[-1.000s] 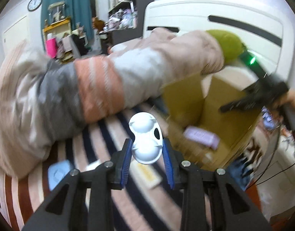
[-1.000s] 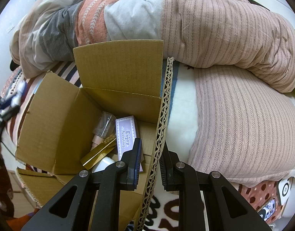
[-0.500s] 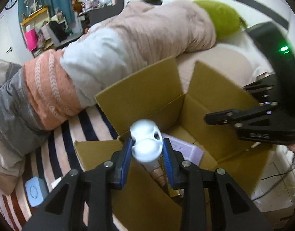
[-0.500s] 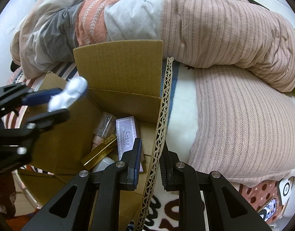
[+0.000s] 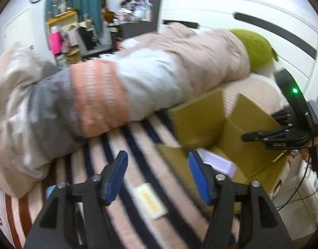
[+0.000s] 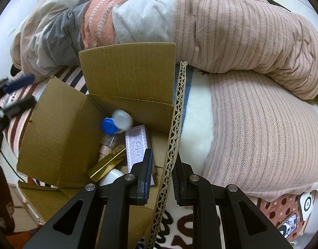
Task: Organize rigid objects
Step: 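Grasp the white contact-lens case with the left tool and drop it in the box, then grasp the white charger with the left tool and drop it in the box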
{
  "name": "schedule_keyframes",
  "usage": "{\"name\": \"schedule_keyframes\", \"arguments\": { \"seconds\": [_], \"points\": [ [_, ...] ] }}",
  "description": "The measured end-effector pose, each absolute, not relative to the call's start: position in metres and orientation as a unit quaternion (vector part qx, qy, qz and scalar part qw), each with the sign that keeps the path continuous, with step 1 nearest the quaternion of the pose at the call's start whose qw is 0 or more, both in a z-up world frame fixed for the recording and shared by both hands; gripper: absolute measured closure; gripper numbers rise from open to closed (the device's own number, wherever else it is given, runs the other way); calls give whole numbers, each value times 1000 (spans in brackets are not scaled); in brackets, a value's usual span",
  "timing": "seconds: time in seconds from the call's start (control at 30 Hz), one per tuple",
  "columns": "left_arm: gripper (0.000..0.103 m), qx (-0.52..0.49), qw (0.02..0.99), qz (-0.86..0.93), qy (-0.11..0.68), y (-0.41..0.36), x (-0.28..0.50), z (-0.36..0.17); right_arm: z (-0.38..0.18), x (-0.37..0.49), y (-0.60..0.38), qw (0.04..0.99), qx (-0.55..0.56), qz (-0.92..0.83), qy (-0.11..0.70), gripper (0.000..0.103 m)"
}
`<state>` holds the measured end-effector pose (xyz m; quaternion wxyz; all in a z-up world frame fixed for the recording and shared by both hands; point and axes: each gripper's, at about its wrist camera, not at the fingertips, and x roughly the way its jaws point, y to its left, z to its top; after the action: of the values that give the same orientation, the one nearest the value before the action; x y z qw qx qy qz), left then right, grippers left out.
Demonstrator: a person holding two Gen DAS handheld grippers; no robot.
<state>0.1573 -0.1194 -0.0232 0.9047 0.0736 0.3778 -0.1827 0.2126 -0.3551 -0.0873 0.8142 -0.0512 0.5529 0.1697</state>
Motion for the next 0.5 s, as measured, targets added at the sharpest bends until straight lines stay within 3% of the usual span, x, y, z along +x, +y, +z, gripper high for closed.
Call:
{"name": "schedule_keyframes", "arguments": {
  "seconds": [0.37,0.5],
  "points": [
    [44,77,894,-79,434,-7,177,-100,-89,214,-355,814,-52,170,553,89],
    [44,15,871,-64,487,15,191,-144,-89,214,-355,814,-51,170,553,89]
  ]
}}
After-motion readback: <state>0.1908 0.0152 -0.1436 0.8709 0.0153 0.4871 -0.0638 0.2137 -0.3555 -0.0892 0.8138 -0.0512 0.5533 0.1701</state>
